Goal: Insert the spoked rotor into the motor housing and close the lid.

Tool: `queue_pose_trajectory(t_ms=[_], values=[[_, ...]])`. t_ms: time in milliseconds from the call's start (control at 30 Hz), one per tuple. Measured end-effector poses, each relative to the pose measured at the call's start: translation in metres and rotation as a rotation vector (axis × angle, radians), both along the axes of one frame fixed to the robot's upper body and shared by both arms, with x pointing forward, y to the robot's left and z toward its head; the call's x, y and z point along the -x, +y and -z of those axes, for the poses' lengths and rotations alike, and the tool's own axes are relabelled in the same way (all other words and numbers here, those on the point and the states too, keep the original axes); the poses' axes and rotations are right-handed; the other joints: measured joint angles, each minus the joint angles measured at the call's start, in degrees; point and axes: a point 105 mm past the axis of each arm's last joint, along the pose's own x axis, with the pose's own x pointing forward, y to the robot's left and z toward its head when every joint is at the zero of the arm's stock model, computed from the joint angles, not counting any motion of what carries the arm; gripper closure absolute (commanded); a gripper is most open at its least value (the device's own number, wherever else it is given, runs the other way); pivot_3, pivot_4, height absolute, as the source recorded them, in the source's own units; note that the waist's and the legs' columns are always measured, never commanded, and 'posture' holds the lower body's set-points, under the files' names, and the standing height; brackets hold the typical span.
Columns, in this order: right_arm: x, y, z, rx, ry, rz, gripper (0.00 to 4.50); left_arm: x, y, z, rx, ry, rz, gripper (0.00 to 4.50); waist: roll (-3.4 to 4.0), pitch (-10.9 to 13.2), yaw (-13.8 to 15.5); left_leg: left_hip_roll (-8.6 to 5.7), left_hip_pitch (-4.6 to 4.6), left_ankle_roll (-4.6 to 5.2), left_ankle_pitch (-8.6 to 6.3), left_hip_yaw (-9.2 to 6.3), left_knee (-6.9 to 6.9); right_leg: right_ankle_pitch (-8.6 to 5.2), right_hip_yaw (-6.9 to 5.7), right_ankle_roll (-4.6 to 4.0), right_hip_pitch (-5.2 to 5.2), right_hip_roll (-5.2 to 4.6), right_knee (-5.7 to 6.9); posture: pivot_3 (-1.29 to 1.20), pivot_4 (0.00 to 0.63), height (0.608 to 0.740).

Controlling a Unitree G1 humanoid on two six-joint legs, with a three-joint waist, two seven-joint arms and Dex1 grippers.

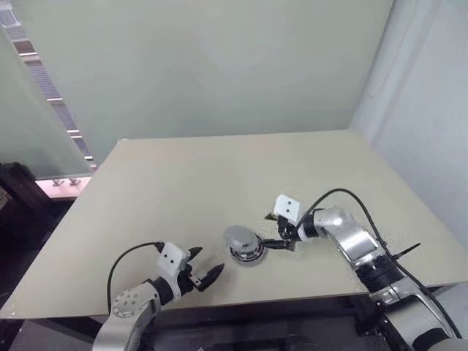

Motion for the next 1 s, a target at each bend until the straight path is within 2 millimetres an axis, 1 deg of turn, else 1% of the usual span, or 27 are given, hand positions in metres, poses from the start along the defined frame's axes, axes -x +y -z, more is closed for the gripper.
queue_pose_trajectory(t_ms=[67,267,500,633,700,733,900,1000], values=[[-0.002,0.009,-0.003,-0.036,0.004,0.007,0.32,0.000,0.000,0.001,0.000,0.002,0.000,0.00,0.00,0.00,0.01,0.00,0.00,0.00,0.00,0.00,0.00,0.00,0.00,0.00,-0.01,0.00,0.01,0.00,0.000,0.740],[-0.020,0.027,-0.002,-0.110,0.009,0.145,0.32,-0.001,0.000,0.000,-0.001,-0.001,0.003,0.00,0.01,0.00,0.02,-0.02,-0.01,-0.01,0.00,-0.02,-0.01,0.04,0.01,-0.05,-0.04,0.00,0.03,0.00,0.000,0.740],[-0.019,0.043,-0.002,-0.151,0.008,0.170,0.32,0.001,0.001,0.002,-0.001,0.007,0.000,0.00,0.02,0.00,0.01,-0.02,0.00,-0.01,0.00,-0.04,-0.07,0.04,0.02,-0.05,-0.06,0.00,0.04,0.00,0.000,0.740],[-0.011,0.049,0.014,-0.123,0.030,0.164,0.32,0.001,0.001,0.002,-0.001,0.008,-0.001,0.00,0.04,0.00,0.01,-0.02,-0.01,-0.01,0.00,-0.02,-0.07,0.04,0.02,-0.05,-0.06,0.00,0.04,0.00,0.000,0.740],[-0.005,0.046,0.019,-0.092,0.046,0.125,0.32,0.001,0.000,0.002,-0.001,0.008,-0.001,0.00,0.04,0.00,0.02,-0.04,-0.01,-0.01,0.00,-0.02,-0.04,0.04,0.03,-0.05,-0.04,-0.01,0.03,0.00,0.000,0.740],[-0.003,0.042,0.021,-0.068,0.051,0.098,0.32,0.001,0.000,0.002,-0.001,0.008,0.000,0.00,0.04,0.00,0.04,-0.08,-0.02,-0.01,0.00,-0.04,-0.01,0.04,0.04,-0.05,-0.02,-0.02,0.02,0.00,0.000,0.740],[0.008,0.003,0.014,0.094,0.022,0.000,0.32,0.002,0.001,0.003,-0.001,0.010,-0.002,0.00,0.04,0.00,0.02,-0.09,-0.05,0.00,0.00,-0.04,0.02,0.03,0.03,-0.05,-0.04,-0.04,0.01,0.00,0.000,0.740],[0.021,-0.010,0.014,0.210,0.014,-0.077,0.32,0.001,0.000,0.003,-0.001,0.010,-0.001,0.00,0.03,0.00,-0.02,0.02,-0.01,0.00,0.00,-0.01,-0.05,0.03,-0.03,-0.05,-0.06,-0.01,0.01,0.00,0.000,0.740]])
